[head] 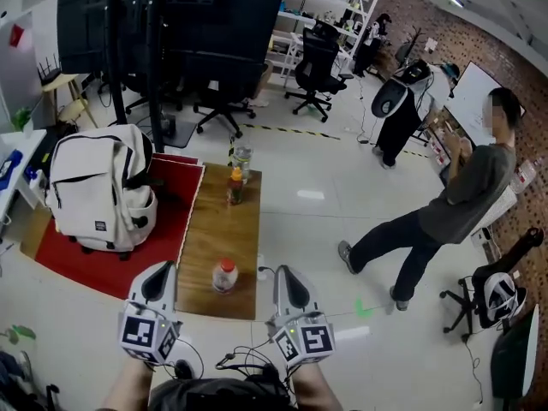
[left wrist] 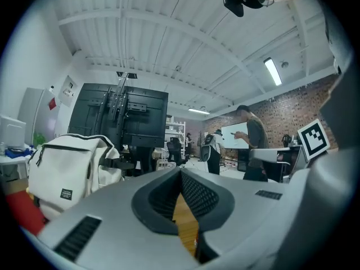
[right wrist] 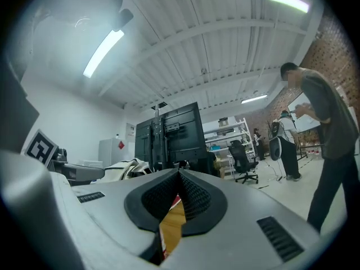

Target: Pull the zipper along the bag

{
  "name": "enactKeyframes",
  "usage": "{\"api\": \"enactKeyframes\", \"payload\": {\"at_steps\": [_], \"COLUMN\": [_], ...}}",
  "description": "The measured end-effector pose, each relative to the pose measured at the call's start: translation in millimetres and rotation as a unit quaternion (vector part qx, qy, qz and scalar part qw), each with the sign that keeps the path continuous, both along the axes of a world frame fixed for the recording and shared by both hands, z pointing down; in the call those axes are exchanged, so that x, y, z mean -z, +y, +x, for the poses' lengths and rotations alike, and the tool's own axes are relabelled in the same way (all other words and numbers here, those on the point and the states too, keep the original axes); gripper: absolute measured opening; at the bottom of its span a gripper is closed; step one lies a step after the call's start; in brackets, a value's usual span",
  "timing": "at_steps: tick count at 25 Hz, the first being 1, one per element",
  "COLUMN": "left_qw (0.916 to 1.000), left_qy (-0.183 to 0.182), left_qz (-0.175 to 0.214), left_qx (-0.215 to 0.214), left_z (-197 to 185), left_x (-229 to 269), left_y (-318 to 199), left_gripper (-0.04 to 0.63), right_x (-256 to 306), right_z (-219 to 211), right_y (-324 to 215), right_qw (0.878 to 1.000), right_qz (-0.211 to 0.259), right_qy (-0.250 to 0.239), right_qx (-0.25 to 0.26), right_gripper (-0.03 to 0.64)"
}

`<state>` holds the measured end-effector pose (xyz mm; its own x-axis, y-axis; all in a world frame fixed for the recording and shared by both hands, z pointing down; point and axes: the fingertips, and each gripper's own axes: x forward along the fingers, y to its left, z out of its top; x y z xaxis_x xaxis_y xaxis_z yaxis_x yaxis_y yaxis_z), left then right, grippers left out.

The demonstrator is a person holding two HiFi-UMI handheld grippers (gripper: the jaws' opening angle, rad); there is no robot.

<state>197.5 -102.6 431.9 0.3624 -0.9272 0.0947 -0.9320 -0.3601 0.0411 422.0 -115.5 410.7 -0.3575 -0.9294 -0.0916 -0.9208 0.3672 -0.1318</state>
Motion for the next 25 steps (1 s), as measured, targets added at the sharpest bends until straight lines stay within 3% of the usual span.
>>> {"api": "enactKeyframes", "payload": {"at_steps": [14, 20, 25], "left_qw": [0.9996, 0.9990, 0.9983], "left_qy": [0.009, 0.009, 0.015], "left_qz": [-0.012, -0.012, -0.015], "left_qx": [-0.025, -0.042, -0.055], "left_z": [-152, -187, -195], "left_x": [-6, -3, -4], "left_y": [12, 20, 26], "left_gripper": [0.029, 0.029, 0.029], "right_x": [15, 17, 17], "right_z": [-145, -191, -198], "right_y": [20, 41, 55], "right_qw": [0.999, 0.999, 0.998], "right_qz": [0.012, 0.009, 0.009], "right_qy": [0.019, 0.036, 0.042], "right_qx": [-0.027, -0.022, -0.037], "right_gripper": [0.006, 0.006, 0.006]}}
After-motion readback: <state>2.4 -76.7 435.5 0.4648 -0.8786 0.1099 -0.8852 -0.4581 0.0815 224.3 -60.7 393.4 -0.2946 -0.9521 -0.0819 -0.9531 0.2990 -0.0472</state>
